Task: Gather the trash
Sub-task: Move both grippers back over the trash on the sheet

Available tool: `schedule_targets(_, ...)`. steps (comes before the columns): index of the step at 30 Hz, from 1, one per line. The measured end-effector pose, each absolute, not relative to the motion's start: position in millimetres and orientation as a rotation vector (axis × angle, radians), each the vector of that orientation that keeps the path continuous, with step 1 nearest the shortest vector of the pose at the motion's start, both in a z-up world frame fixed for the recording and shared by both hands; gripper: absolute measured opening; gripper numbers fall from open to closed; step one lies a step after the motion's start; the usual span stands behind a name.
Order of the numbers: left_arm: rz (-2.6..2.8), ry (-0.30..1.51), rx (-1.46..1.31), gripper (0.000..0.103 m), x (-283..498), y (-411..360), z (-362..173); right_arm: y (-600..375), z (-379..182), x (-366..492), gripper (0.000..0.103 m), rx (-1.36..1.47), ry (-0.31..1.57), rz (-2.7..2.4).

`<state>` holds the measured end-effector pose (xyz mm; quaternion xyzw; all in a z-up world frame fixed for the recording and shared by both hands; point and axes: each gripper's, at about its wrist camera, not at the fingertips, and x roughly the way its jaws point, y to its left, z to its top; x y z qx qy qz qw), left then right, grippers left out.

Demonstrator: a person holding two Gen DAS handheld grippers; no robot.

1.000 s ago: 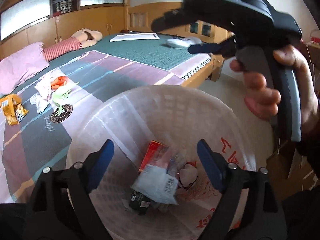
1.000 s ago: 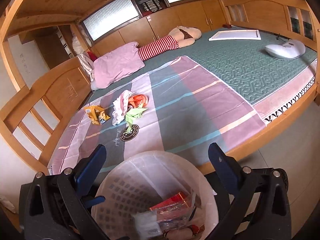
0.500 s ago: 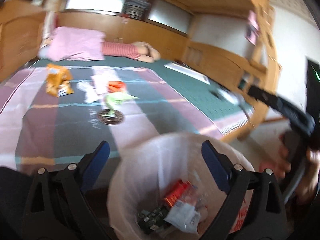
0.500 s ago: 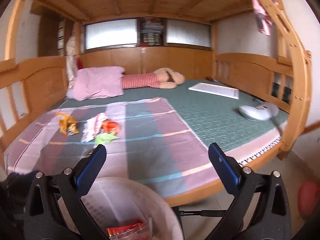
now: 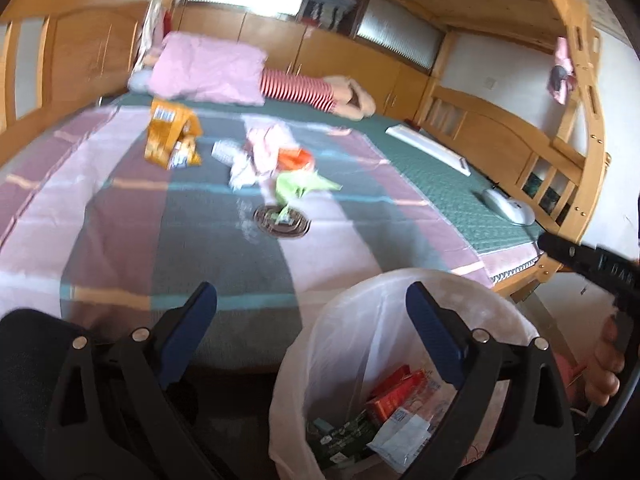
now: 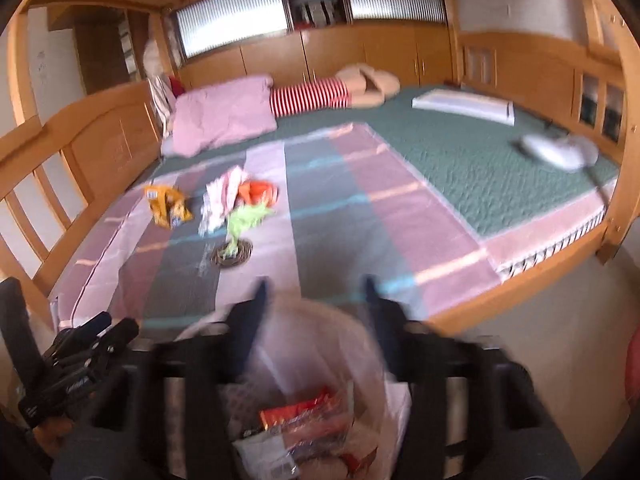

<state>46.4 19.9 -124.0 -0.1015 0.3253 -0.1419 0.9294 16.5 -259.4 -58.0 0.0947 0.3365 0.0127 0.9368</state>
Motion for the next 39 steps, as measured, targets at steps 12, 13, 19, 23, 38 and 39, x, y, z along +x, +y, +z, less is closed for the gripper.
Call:
schedule_targets(12, -0.268, 0.713, -0.317, 0.095, 50, 39, -138, -236, -69, 25, 0.035, 0.218, 0.764, 0.125)
schedule_targets(13, -0.265, 0.712, -0.310, 0.095, 50, 38, -137, -234, -69, 24, 0.038, 0.206, 0.754, 0.126)
schedule_targets(19, -0.210, 0.626, -0.223, 0.095, 73, 39, -115, -234, -70, 31, 0.060, 0.205, 0.746, 0.125)
schedule_targets(23, -0.047, 0.663, -0.166, 0.096, 127, 57, -103, -229, -58, 45, 0.064, 0.194, 0.727, 0.128)
schedule_targets(38, 0.373, 0.861, -0.329, 0.096, 164, 155, -154, -138, -65, 174, 0.066, 0.132, 0.830, 0.214)
schedule_targets(39, 0.388, 0.847, -0.365, 0.096, 161, 160, -153, -129, -68, 184, 0.066, 0.127, 0.839, 0.220)
